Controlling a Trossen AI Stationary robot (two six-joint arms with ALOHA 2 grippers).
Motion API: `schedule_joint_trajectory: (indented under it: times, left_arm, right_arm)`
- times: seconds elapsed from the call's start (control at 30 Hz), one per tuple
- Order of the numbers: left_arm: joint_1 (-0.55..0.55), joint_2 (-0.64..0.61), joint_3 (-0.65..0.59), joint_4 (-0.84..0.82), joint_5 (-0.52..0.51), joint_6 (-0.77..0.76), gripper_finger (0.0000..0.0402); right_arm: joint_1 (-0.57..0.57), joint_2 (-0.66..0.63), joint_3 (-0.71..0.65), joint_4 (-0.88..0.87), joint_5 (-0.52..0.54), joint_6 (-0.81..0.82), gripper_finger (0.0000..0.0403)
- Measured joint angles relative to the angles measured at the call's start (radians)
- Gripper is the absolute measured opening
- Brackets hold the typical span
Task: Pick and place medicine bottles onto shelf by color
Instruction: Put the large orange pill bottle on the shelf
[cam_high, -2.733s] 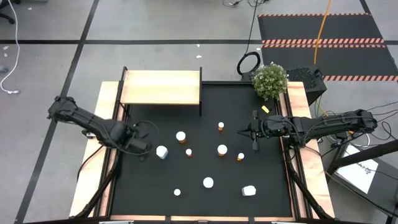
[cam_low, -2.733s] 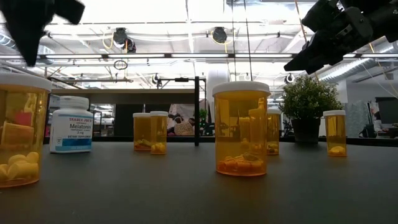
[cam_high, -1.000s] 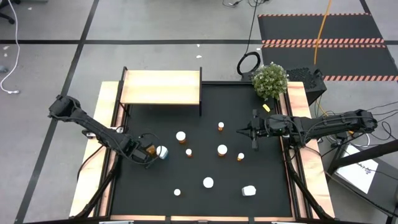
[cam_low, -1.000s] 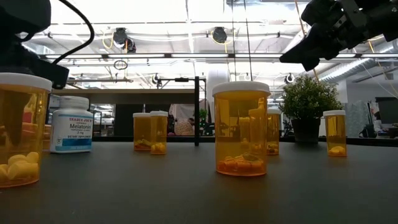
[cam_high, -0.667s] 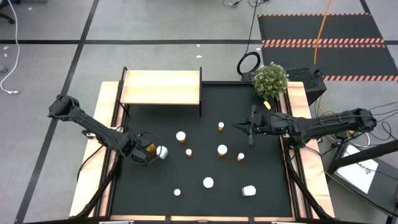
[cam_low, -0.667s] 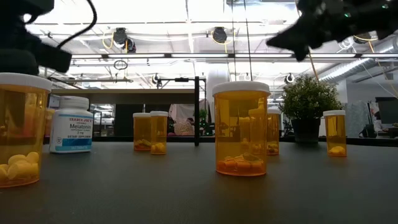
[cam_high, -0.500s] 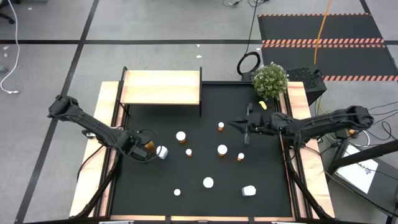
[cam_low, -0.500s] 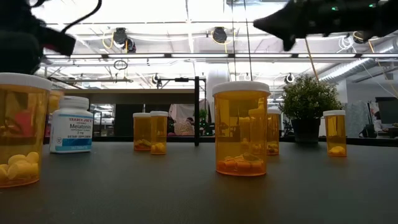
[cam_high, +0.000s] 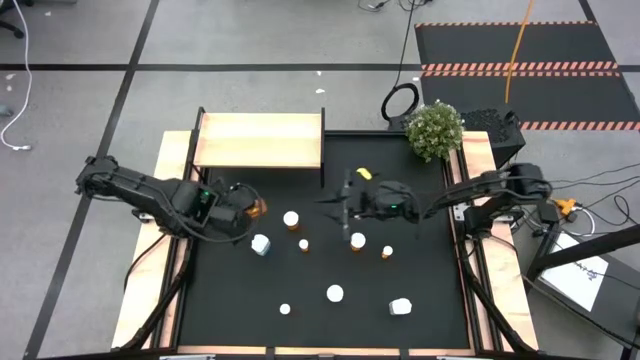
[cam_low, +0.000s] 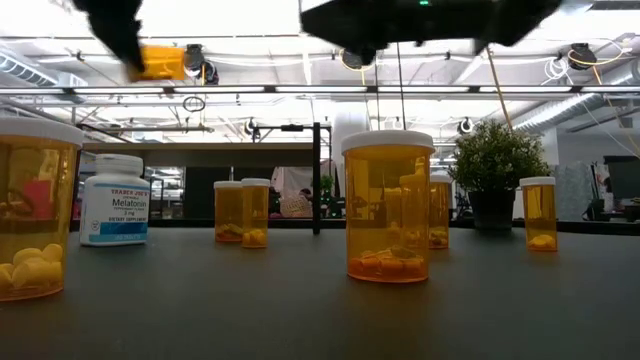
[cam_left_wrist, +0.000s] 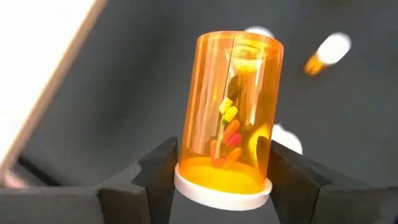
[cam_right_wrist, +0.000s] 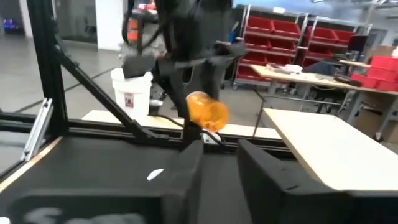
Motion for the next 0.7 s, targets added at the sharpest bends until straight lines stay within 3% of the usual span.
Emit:
schedule_joint_trajectory:
  times: [0.3,0.7]
  left_arm:
    - [0.070,0.001,0.016,0.261,-0.051,0.384,0.0219]
    - [0.164,0.067,0.016,0.451,-0.069,0.707,0.0222]
  right_arm:
    - [-0.002,0.116,0.127,-0.001,-0.003,-0.081,0.0239]
    - [-0.059,0.114,0.131,0.032,0.000,-0.031,0.0279]
